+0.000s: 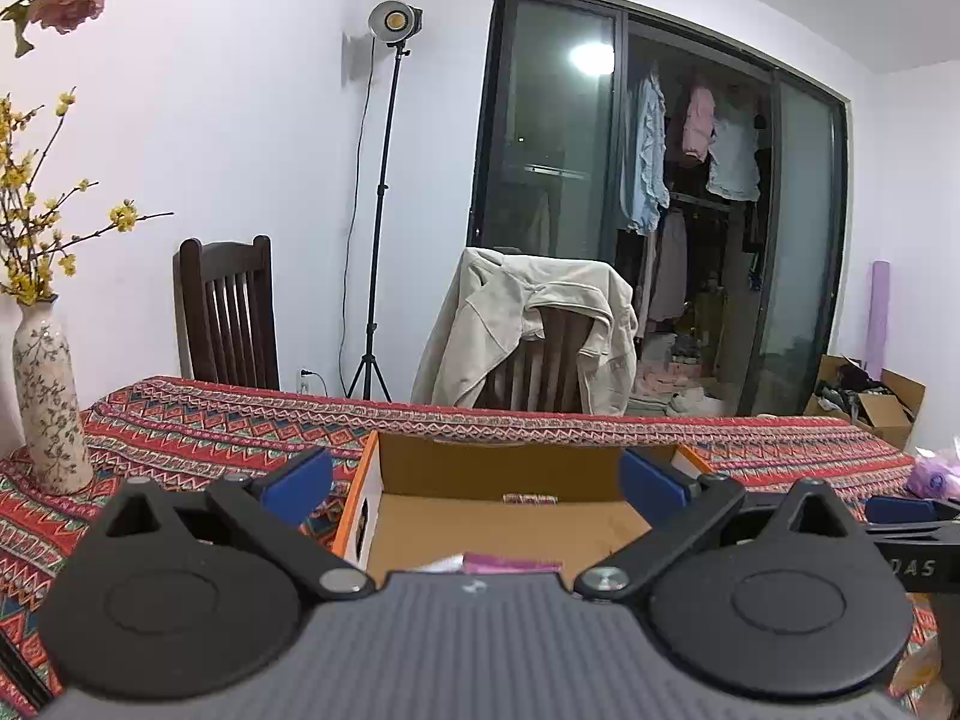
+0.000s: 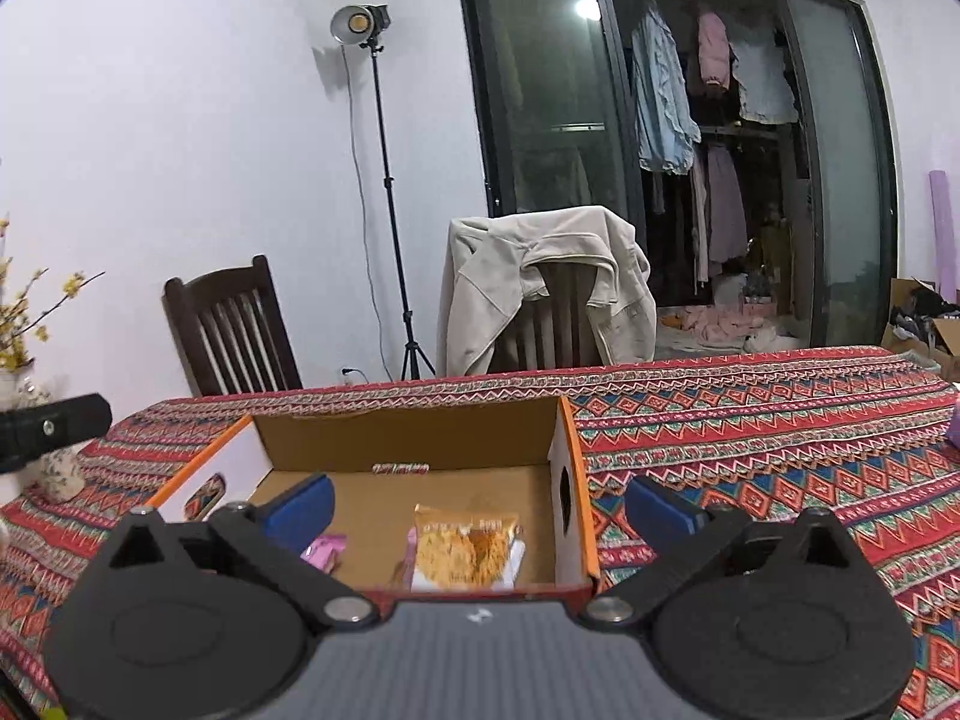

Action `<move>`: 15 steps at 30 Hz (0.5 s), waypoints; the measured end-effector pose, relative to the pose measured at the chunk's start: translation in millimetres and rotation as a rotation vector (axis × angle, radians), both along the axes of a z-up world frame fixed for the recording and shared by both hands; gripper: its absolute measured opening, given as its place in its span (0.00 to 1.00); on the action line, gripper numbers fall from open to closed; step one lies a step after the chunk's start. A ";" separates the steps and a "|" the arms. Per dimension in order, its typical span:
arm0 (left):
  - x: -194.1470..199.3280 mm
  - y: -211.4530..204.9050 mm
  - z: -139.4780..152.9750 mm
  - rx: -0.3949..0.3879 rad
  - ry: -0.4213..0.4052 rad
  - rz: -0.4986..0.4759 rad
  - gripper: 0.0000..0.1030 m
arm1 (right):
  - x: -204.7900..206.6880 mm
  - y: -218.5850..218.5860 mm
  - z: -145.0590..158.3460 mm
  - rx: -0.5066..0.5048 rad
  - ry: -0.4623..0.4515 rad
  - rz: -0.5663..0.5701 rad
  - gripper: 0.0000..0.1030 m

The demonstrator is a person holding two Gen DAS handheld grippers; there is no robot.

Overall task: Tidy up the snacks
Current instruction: 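Withdraw both grippers from the box back toward the snack pile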

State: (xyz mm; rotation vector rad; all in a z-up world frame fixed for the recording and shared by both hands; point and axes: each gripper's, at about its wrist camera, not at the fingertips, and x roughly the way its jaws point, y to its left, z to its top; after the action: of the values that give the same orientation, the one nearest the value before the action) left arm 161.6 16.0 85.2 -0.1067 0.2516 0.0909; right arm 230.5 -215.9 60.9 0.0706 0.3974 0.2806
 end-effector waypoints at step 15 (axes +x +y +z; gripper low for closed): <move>-69.3 29.3 -44.5 -0.034 0.132 0.018 1.00 | -70.8 -27.2 -38.1 -0.077 0.100 0.019 1.00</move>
State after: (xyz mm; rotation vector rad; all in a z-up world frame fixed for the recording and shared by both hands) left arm 92.3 45.3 40.7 -0.1372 0.3841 0.1122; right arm 159.6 -243.1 22.8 0.0049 0.5080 0.2812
